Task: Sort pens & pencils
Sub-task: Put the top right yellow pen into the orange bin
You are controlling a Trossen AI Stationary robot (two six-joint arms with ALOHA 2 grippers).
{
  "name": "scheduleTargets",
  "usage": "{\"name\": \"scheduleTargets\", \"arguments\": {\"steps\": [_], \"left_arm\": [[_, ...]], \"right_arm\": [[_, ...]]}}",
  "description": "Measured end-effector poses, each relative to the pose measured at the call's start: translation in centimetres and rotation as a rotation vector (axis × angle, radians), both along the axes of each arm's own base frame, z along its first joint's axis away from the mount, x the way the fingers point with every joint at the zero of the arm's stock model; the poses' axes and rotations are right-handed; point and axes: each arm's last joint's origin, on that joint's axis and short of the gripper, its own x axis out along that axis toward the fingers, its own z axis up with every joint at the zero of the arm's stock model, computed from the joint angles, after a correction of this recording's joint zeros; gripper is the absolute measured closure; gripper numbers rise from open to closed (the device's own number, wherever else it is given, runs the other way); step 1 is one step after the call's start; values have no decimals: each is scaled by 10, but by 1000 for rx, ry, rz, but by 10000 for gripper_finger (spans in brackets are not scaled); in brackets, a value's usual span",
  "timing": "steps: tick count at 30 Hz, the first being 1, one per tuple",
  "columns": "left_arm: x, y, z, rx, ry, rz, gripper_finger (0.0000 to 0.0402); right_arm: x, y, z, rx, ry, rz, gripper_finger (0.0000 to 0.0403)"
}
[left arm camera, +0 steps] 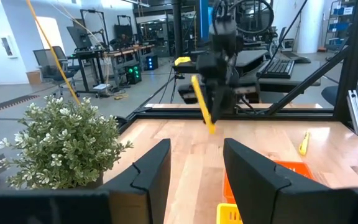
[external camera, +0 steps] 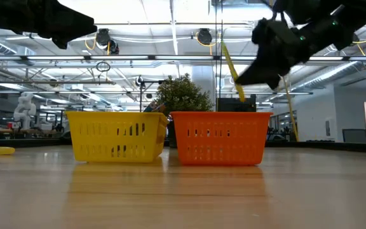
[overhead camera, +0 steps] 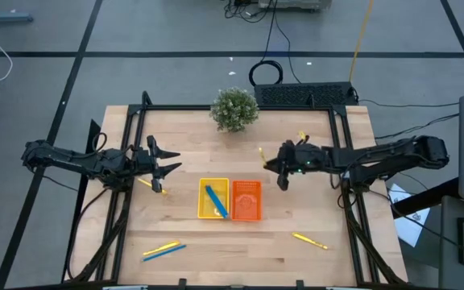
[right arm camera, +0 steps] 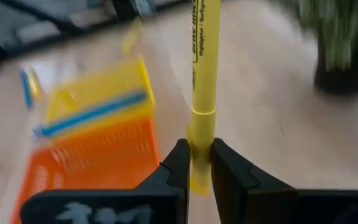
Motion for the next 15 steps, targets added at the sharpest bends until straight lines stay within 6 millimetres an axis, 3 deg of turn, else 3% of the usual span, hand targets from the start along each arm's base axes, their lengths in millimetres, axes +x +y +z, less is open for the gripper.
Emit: {"name": "scheduleTargets", "arguments": {"steps": [6,15], "left_arm": [[2,0,5,-7,-56,-7,247],[30,-7,0,44,-67,-70,247]], "right_arm": [[7,0,14,-109,-191,56,374],[7,0,15,-126,-189,76,374]]}}
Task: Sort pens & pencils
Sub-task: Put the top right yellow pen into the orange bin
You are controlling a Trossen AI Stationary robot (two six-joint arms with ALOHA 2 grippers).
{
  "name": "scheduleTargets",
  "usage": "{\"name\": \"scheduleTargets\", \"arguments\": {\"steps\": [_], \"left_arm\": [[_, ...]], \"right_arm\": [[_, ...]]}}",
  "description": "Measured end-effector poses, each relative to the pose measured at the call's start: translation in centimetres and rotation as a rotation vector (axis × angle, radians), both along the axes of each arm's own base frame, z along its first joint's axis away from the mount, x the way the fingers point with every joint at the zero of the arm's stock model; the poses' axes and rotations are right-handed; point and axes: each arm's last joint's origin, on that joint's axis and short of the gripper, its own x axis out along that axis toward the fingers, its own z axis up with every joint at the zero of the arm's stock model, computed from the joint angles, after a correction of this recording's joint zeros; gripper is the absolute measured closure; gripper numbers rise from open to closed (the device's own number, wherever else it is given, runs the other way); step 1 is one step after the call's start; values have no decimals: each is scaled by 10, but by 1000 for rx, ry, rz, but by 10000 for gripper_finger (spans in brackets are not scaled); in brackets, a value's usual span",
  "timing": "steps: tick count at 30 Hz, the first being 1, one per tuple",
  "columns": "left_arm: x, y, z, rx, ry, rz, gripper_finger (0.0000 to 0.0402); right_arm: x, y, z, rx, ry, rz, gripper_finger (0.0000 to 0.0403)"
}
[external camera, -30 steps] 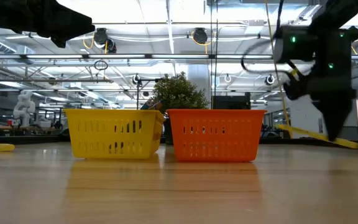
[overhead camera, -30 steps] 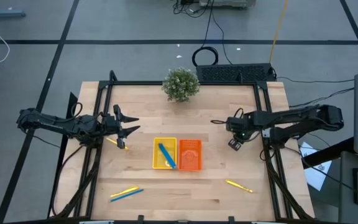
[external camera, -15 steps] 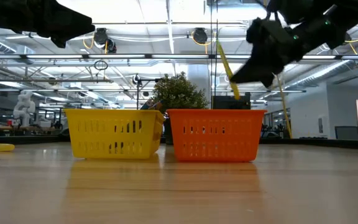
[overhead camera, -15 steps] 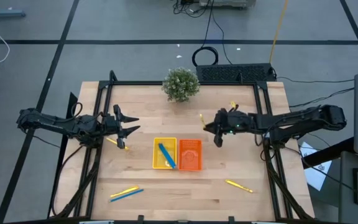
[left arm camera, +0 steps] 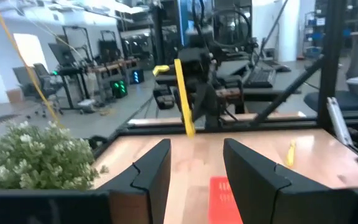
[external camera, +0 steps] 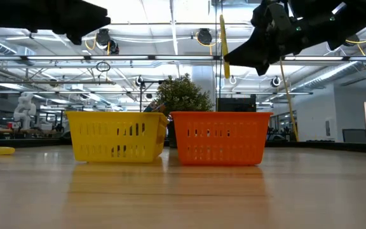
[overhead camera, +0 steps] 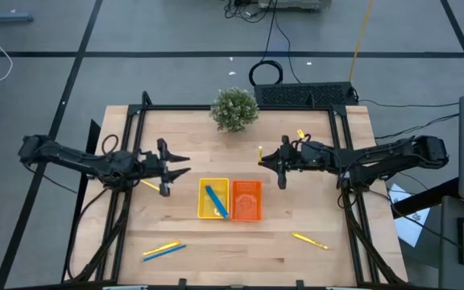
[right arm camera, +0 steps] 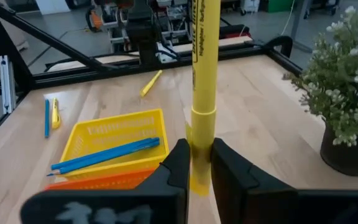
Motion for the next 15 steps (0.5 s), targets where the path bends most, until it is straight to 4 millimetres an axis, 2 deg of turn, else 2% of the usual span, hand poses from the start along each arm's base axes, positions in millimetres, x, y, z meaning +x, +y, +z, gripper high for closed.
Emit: {"name": "scheduleTargets", "arguments": {"steps": [5,15], "left_arm": [[7,-1,-1,10,-16,13,247],[7,-1,-1,21,-14,20,247]], "right_arm": [[0,0,0,5,4,-1,374],[0,0,-2,11,20,-2,374]]}}
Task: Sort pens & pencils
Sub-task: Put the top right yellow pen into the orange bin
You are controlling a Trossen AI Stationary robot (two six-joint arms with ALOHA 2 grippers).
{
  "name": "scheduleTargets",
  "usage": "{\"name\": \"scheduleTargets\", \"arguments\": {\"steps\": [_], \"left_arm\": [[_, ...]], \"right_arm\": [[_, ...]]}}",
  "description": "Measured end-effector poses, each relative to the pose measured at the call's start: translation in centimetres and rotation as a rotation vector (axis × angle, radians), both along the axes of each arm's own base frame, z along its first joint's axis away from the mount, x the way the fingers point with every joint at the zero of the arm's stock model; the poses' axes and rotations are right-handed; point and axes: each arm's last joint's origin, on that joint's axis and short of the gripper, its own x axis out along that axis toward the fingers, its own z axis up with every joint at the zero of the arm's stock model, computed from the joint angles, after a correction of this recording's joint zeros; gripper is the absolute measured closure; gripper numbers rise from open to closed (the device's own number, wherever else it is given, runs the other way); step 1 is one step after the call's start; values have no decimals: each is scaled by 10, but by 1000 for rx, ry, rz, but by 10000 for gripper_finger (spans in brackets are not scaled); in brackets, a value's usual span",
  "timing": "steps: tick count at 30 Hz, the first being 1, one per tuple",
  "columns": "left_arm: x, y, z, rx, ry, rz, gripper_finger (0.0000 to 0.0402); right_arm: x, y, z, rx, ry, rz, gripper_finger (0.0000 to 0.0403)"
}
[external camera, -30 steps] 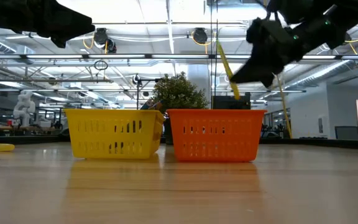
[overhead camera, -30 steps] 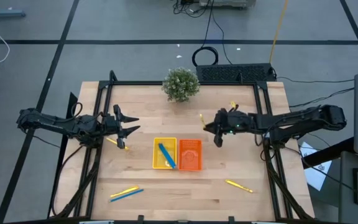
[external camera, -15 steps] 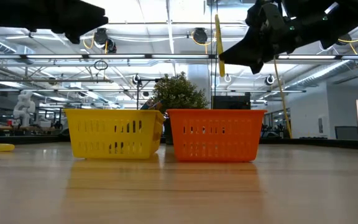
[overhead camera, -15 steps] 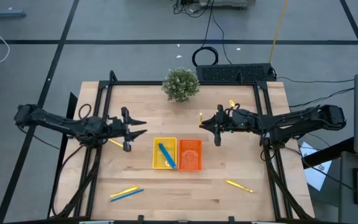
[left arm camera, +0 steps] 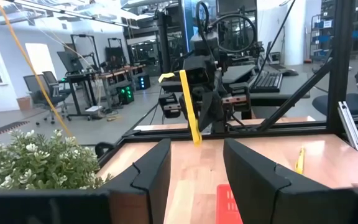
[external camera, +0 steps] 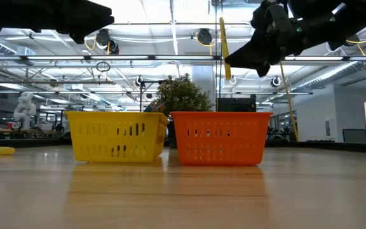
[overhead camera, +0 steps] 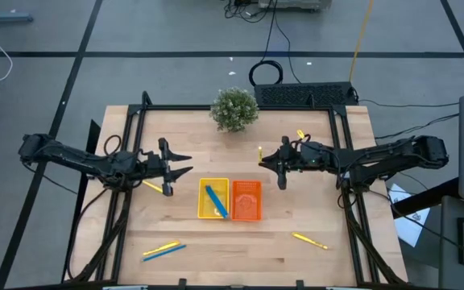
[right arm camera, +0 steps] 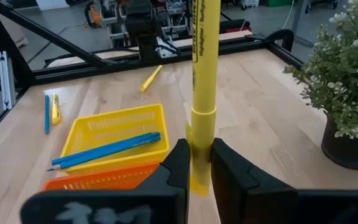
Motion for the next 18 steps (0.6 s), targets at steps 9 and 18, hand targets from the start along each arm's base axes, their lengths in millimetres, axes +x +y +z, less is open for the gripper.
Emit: {"name": "scheduleTargets", "arguments": {"steps": [9,18], "left_arm": [[0,0,0,9,-1,9,247],[0,0,0,11,-2,9,247]], "right_arm": [[9,19,-15,118,50,42,374],[28,61,-43,-52,158,324,374]]}}
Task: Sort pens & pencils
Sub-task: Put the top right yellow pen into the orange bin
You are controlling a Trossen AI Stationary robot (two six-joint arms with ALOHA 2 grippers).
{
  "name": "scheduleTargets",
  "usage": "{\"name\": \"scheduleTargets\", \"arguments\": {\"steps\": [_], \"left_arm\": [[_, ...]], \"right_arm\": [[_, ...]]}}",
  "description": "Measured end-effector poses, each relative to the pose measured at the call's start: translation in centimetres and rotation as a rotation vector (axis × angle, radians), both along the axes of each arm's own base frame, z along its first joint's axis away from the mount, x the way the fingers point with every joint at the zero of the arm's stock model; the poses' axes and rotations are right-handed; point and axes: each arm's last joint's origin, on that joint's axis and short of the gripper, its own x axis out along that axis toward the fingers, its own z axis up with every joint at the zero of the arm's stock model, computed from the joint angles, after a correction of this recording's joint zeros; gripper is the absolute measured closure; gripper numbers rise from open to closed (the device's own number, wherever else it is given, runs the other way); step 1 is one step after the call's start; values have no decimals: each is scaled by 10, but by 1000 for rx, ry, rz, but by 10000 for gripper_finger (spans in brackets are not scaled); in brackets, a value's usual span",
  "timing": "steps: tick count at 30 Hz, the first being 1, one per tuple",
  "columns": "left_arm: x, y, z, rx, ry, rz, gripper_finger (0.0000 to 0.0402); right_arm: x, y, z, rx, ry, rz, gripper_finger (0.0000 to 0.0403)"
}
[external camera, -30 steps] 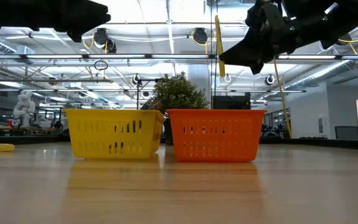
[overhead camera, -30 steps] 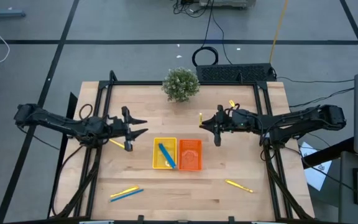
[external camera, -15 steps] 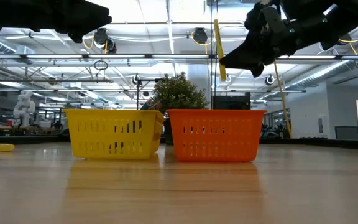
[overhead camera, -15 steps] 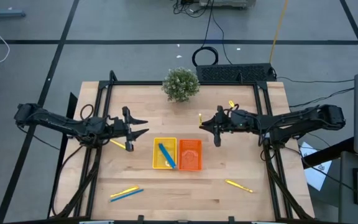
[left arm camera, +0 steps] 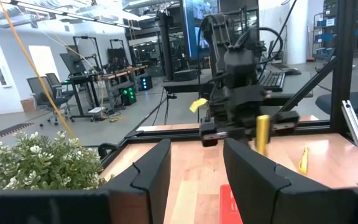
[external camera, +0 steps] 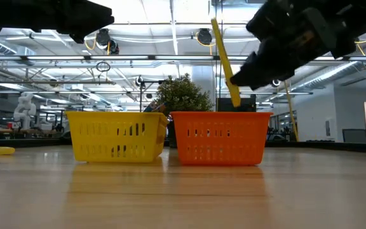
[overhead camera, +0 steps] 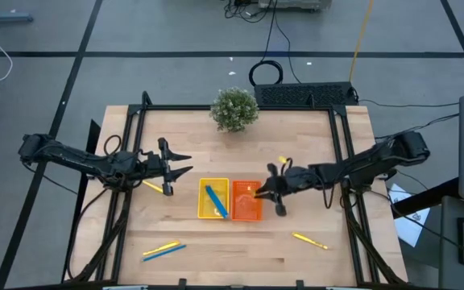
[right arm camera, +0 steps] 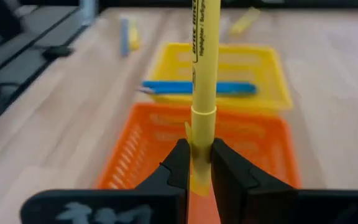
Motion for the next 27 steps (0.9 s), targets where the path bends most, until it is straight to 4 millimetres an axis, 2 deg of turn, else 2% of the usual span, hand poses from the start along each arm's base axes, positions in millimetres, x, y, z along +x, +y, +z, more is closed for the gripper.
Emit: {"name": "scheduleTargets", "arguments": {"steps": [6,14,25,27], "left_arm": [[0,0,0,0,1,0,247],[0,0,0,-1,2,0,247],[0,0,0,5,3,4,247],[0,0,0,6,6,4,247]], "right_arm": [[19,13,10,-177,51,156,374],[24,9,3,-407,95,278,374],[25,-4,2,-427,114,254,373],[26,-5,2,-415,116,241,356]]}}
